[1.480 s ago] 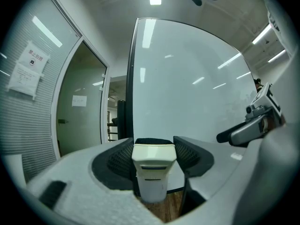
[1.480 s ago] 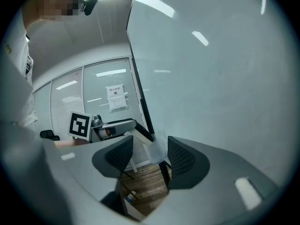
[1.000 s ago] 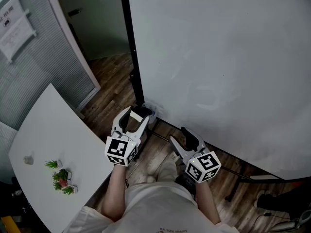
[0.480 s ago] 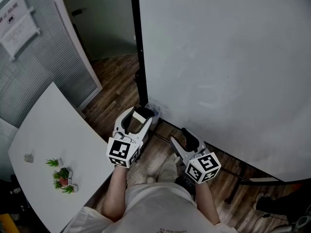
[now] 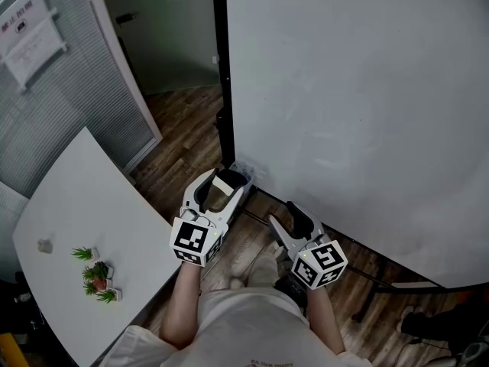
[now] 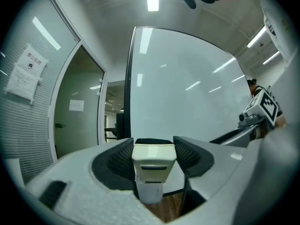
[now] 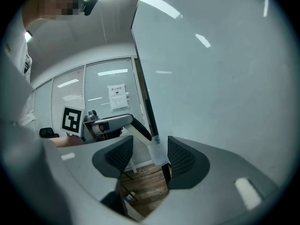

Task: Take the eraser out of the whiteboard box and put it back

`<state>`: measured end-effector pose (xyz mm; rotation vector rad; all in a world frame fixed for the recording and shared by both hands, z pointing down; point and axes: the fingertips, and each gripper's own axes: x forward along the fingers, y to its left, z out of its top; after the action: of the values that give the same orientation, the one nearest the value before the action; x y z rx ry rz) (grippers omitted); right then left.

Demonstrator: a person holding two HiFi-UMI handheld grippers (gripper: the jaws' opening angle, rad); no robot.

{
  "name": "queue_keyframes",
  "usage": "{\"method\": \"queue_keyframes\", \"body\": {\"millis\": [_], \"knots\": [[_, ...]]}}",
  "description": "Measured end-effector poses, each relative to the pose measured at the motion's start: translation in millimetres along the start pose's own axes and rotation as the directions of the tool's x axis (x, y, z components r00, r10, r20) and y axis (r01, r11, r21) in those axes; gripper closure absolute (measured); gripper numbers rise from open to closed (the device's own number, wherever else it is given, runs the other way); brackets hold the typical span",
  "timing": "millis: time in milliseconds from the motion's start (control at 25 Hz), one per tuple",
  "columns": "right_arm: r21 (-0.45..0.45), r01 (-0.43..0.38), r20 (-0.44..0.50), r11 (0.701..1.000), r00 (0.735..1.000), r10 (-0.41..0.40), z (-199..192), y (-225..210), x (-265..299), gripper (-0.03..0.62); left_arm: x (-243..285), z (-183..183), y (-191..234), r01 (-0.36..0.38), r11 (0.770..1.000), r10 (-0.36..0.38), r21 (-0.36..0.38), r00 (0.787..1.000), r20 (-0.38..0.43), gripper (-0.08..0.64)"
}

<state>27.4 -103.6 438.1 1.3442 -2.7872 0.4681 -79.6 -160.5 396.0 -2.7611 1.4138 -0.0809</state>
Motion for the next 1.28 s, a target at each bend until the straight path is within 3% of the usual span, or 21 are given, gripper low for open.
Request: {"method": "queue_keyframes", "body": {"millis": [1280], "knots": [[0.023, 0.015, -0.013, 1.000, 1.000, -0.015, -4, -19, 3, 0.359, 16, -9, 9, -0.010, 1.000, 0.009, -0.011, 1.000, -0.019, 0.296]]}}
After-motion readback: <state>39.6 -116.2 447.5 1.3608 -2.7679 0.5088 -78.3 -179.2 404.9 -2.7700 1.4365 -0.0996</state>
